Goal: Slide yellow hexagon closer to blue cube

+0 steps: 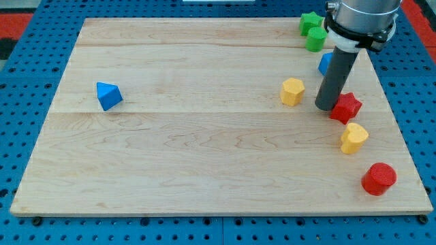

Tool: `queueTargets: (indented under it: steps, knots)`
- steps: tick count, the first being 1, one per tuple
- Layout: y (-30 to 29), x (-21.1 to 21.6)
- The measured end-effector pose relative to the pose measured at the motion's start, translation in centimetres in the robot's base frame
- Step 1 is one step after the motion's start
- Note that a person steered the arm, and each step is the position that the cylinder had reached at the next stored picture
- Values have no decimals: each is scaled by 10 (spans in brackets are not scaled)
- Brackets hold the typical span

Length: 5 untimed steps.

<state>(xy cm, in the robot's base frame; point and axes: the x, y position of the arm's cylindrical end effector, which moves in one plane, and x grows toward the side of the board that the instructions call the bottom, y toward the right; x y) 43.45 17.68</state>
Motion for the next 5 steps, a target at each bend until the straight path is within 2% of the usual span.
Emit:
queueTargets:
  steps: [2, 3, 5]
  knots:
    - [-65, 22]
    - [-88, -3]
    - [-76, -21]
